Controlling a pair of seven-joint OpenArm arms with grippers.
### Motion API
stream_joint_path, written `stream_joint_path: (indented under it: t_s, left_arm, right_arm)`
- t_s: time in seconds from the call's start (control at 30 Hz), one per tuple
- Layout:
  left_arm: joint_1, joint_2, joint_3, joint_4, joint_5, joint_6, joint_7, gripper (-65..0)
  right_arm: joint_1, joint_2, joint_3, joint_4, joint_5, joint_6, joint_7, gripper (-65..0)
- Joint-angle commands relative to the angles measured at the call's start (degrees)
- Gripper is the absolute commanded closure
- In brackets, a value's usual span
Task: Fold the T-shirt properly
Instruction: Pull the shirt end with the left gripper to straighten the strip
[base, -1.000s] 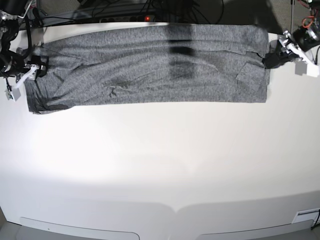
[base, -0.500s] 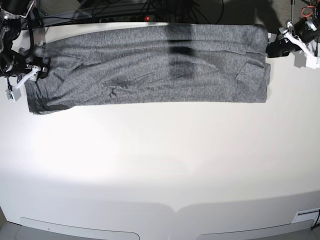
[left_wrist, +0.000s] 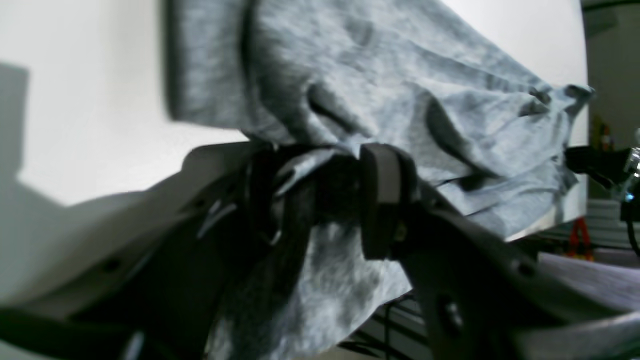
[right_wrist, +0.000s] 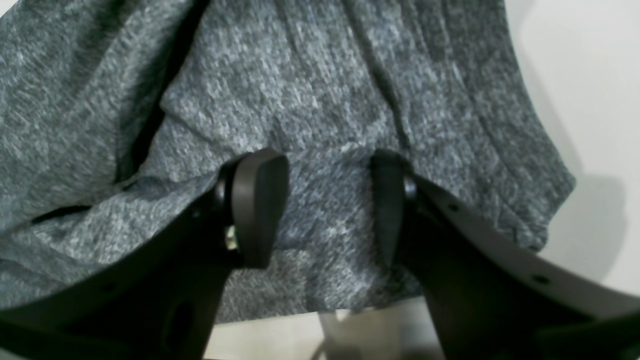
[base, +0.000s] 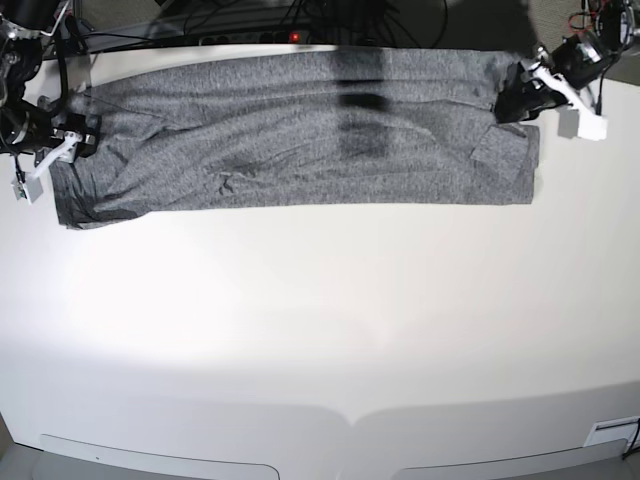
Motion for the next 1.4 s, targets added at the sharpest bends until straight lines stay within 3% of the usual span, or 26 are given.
stream_joint_path:
  t_s: [0.0,0.6,0.67,0.8,1.07,1.17,1.37]
  left_arm:
    - [0.1,-0.6,0.7,0.6,0.4,0.3,-0.1,-26.0]
    - [-3.1,-0.2,2.4,0.6,6.7,0.3,-10.2,-25.9]
    - [-3.1,-0.1,2.4,0.5,6.7,0.3,-10.5,-22.0]
    - [-3.1,1.0,2.4,0.5,6.7,0.3,-12.1,0.0]
    - [-3.1,2.3,1.5,0.6,6.7,0.5,-14.3,0.0]
    - [-3.1,2.3,-2.3,0.6,7.1,4.3,-16.1,0.0]
    - [-3.1,2.3,-10.6,0.6,14.8,4.3,-17.9,0.0]
  right_arm:
    - [0.5,1.0,0.4,0.8,0.4,0.3,0.2,-31.5]
    - [0.5,1.0,0.4,0.8,0.3,0.3,0.0,-31.5]
    - [0.5,1.0,0.4,0.8,0.3,0.3,0.0,-31.5]
    - [0.5,1.0,0.4,0.8,0.3,0.3,0.0,-31.5]
    - [0.5,1.0,0.4,0.8,0.3,0.3,0.0,-31.4]
    - [0.5,1.0,0.4,0.8,0.3,0.3,0.0,-31.4]
    - [0.5,1.0,0.4,0.8,0.5,0.3,1.2,-31.4]
